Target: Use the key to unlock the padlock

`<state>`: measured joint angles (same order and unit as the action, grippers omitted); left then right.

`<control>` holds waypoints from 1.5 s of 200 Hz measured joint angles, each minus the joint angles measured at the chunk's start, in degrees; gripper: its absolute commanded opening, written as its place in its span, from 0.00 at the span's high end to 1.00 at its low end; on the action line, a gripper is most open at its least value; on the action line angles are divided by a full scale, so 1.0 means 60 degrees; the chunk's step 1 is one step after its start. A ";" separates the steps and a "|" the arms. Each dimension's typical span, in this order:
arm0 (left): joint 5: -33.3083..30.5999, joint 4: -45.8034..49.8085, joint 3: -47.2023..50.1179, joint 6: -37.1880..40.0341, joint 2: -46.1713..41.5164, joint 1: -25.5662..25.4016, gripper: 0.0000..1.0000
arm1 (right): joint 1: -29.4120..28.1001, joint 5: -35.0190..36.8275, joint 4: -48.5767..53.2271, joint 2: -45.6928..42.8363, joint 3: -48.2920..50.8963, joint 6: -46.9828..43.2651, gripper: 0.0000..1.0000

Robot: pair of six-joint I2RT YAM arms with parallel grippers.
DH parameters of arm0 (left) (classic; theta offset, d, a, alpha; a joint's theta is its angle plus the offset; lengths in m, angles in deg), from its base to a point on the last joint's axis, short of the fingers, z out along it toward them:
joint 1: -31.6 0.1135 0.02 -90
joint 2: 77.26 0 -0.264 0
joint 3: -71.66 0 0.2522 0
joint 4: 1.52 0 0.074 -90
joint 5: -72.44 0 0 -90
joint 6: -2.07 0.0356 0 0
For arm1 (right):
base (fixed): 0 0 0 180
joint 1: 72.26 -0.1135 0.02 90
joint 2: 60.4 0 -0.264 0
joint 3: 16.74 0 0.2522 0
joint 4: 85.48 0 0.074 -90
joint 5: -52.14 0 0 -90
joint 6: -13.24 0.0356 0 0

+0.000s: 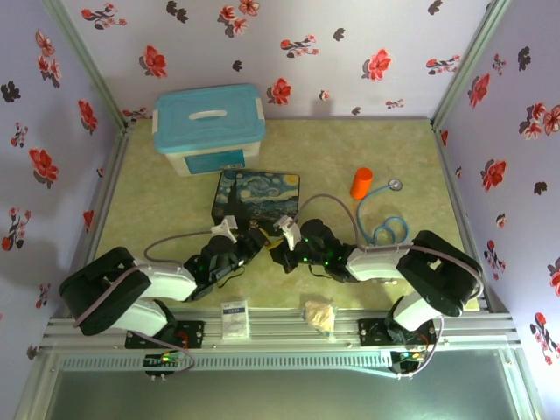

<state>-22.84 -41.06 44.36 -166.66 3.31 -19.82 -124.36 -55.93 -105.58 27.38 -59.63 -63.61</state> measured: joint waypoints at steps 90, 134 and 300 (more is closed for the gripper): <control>0.0157 0.0135 0.0087 0.0178 0.0138 -0.0069 0.77 | -0.0353 0.0739 0.1763 0.0040 -0.0681 -0.0011 1.00; 0.0339 0.0033 0.0073 0.0215 0.0663 -0.0044 0.84 | -0.0535 0.1198 0.2790 0.0484 -0.1166 -0.0106 1.00; 0.0911 0.5315 -0.1242 0.2991 -0.0521 0.0517 0.79 | -0.0335 0.2834 0.2484 -0.1668 0.0146 0.0678 0.75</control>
<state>-17.38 -9.17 36.91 -148.72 0.19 -16.71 -126.37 -38.92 -90.68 17.37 -58.76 -59.55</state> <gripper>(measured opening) 0.211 0.273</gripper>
